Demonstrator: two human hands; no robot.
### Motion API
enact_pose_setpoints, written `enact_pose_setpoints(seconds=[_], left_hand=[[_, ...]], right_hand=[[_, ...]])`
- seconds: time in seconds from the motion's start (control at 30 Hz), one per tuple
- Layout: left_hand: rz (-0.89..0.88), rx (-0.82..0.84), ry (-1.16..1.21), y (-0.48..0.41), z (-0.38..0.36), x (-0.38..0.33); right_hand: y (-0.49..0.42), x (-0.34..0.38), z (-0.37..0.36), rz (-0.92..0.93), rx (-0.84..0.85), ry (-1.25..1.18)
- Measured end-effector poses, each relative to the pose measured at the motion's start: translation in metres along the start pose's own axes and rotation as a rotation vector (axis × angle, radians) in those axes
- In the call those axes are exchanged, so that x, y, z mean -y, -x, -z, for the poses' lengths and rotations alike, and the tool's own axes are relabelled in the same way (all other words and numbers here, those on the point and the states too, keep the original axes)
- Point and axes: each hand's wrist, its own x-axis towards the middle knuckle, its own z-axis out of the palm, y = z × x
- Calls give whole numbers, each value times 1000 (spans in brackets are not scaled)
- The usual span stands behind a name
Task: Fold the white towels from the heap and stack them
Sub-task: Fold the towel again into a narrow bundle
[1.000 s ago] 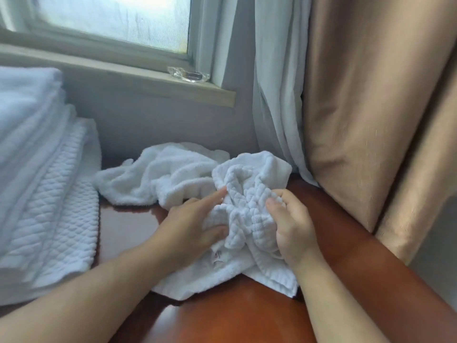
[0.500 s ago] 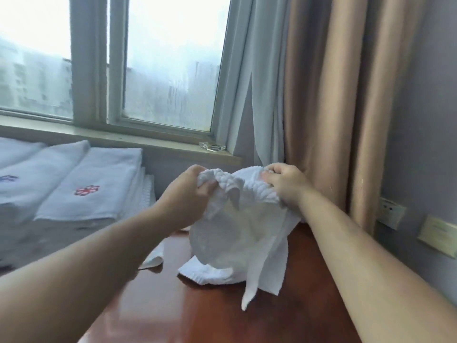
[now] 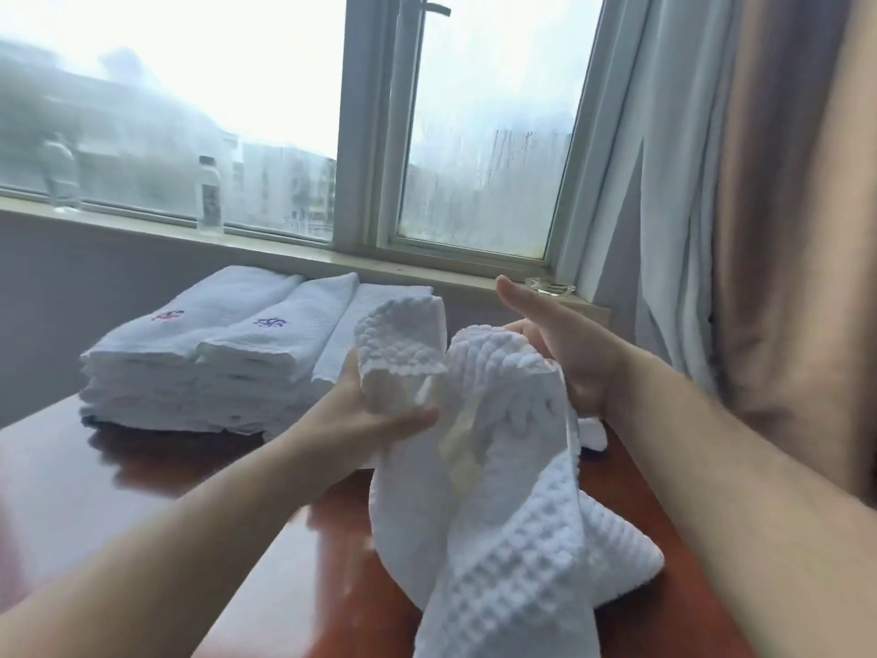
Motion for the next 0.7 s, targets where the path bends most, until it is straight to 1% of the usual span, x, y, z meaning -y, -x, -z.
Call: enact_pose_setpoints(seconds=[0.03,0.07,0.1,0.13,0.17,0.2,0.23,0.27,0.3,0.33,0.37,0.4,0.43,0.47,0.5,0.53,0.57,0.6,0.63,0.7], left_hand=[[73,-84,-27,3,2,8],[128,-152,-2,2,6,18],[170,-213,67,1,8,27],[216,-270,141,0,9,35],[274,-315,187,0,10,40],[323,-339,195,-1,12,43],[360,-357,194,-2,13,45],[378,-383,202,-4,13,47],[389,-404,218,-6,14,49],[397,-421,244,-9,14,50],[399,-435,270,-10,13,50],[398,-433,294,-11,11,50],[383,-418,320,-11,9,50],[361,-400,351,-11,6,52],[343,-390,381,-10,3,53],[331,-394,408,-10,2,54],[325,-401,432,-10,1,57],[312,-399,462,-9,2,60],[288,-370,496,-7,4,65],[214,-239,522,0,8,77]], right_hand=[[-6,-4,0,31,47,-75],[-10,-8,2,60,77,-139],[-13,-13,4,83,96,-170],[-14,-18,6,98,65,-129],[-14,-23,9,109,-26,19],[-14,-28,13,106,-157,287],[-14,-34,19,62,-311,642],[-15,-42,25,-60,-453,974],[-13,-50,29,-212,-598,1222],[-13,-59,31,-321,-726,1399],[-11,-70,31,-363,-830,1522],[-10,-80,31,-328,-903,1581],[-10,-88,29,-215,-941,1582],[-6,-98,23,-53,-937,1526],[-1,-106,15,124,-889,1415],[4,-113,5,227,-796,1278],[10,-120,-7,243,-668,1149],[16,-126,-19,183,-528,1094],[20,-131,-28,86,-400,1132],[20,-145,-33,-72,-241,1340]])
